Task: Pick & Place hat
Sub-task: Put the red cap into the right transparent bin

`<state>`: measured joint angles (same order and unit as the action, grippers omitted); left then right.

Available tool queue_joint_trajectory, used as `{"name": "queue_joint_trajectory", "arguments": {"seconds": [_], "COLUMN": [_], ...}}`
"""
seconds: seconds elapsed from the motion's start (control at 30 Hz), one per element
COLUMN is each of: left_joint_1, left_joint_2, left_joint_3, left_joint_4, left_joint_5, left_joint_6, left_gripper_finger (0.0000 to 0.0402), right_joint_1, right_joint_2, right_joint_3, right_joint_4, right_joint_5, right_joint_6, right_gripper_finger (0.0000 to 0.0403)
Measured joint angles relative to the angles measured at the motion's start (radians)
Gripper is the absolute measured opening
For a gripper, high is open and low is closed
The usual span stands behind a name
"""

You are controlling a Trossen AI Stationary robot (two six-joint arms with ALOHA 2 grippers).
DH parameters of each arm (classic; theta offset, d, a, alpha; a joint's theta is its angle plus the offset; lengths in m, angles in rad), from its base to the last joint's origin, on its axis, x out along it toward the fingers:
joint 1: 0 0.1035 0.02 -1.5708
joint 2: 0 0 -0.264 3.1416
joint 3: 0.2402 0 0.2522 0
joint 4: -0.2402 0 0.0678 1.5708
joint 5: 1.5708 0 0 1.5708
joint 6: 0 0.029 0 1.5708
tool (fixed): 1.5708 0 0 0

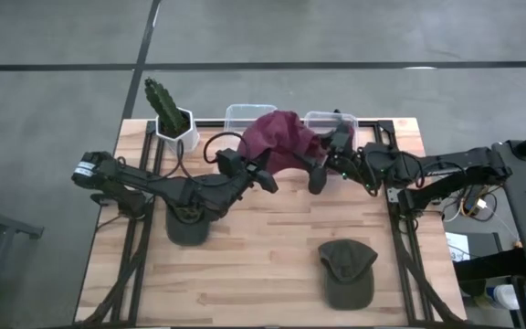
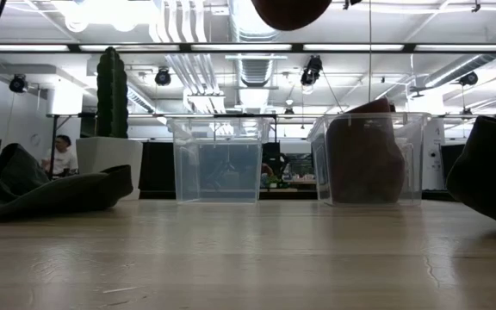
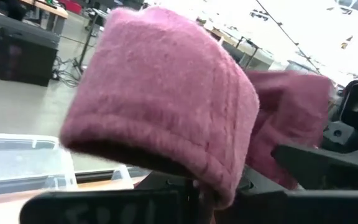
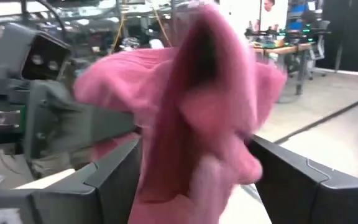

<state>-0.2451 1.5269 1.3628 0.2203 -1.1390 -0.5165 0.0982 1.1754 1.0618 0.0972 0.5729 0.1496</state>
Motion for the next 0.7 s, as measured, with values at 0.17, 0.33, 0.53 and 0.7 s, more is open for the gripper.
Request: {"name": "queue_joint_trajectory", "arguments": {"seconds": [0.17,0.33,0.53,0.7], "left_joint_1": [0.001,0.000,-0.001,-0.001], "left_joint_2": [0.000,0.000,0.001,0.002], "left_joint_3": [-0.001,-0.004,-0.006,-0.006], "left_joint_4": [0.032,0.039,0.039,0.034], "left_joint_5": [0.031,0.035,0.057,0.085], "left_joint_6": [0.012,0.019,0.019,0.018], "left_gripper_finger": [0.0030,0.0030,0.0030,0.0039], "right_joint_1": [0.000,0.000,0.000,0.000], "right_joint_2": [0.033,0.034,0.001,-0.030], "right_joint_3": [0.015,0.029,0.029,0.029], "right_joint_4": [0.005,0.009,-0.029,-0.088], "right_joint_5": [-0.007,-0.006,-0.005,-0.009], "right_joint_6": [-0.033,-0.079,-0.102,-0.100], "right_gripper_finger": [0.0252,0.0175,0.0052,0.0025]}}
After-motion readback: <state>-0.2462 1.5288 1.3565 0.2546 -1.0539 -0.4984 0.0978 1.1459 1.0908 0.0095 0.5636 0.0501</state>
